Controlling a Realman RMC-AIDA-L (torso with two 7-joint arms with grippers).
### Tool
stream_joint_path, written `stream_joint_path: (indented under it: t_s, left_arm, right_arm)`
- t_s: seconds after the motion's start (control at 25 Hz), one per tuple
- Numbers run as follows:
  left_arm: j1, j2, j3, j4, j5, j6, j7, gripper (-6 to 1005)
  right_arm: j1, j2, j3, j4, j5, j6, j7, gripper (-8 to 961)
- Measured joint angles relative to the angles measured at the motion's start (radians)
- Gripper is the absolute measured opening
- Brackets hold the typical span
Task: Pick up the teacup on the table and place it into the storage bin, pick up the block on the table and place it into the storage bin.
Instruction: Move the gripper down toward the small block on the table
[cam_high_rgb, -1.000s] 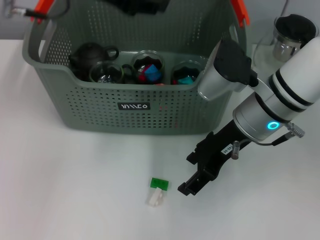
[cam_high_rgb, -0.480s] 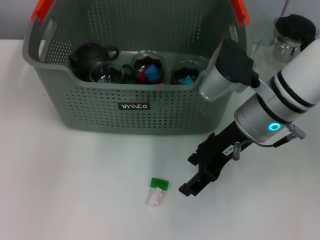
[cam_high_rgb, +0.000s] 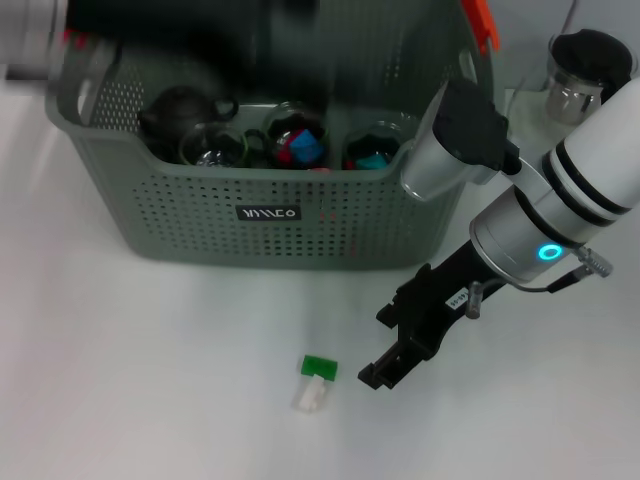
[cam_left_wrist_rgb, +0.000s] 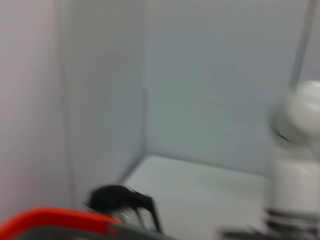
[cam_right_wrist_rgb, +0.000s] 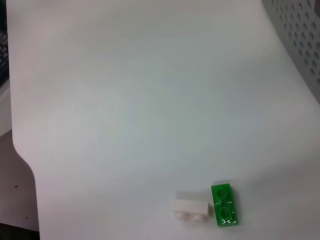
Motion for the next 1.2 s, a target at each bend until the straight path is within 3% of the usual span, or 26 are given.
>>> stream_joint_path:
  t_s: [0.08,0.16,0.28,0.4,0.72,0.96,1.2]
  left_arm:
    - [0.068,-0.029,0.014,0.058,-0.002,0.085,0.082,963]
    - [0.14,-0.044,0.066,0.104,0.004,0.133,0.132,962]
    - [0.229,-0.042,0.172,0.15,0.023,0.139,0.149,962]
    - [0.268,-0.05,0.257,0.164,0.117,0.137,0.132,962]
    - [0.225,-0.053,0.477,0.032,0.36,0.099,0.144,961]
    - [0.162,-0.051,0.556,-0.105,0.455,0.049,0.203,961]
    - [0.151,-0.054,0.571,-0.142,0.463,0.029,0.228,960]
  right_arm:
    - [0.0,0.0,0.0,0.001,0.0,0.0,0.001,944]
    - [0.0,0.0,0.0,0.0,-0.001,0.002,0.003,944]
    - [0.0,-0.001,0.001,0.001,-0.001,0.003,0.006,944]
    - [0.0,-0.002,0.002,0.001,-0.001,0.007,0.007,944]
    - [0.004,-0.002,0.004,-0.001,-0.001,0.01,0.008,945]
    - [0.004,-0.002,0.01,-0.001,-0.001,0.004,0.012,945]
    - [0.003,-0.002,0.01,-0.001,-0.001,0.002,0.013,944]
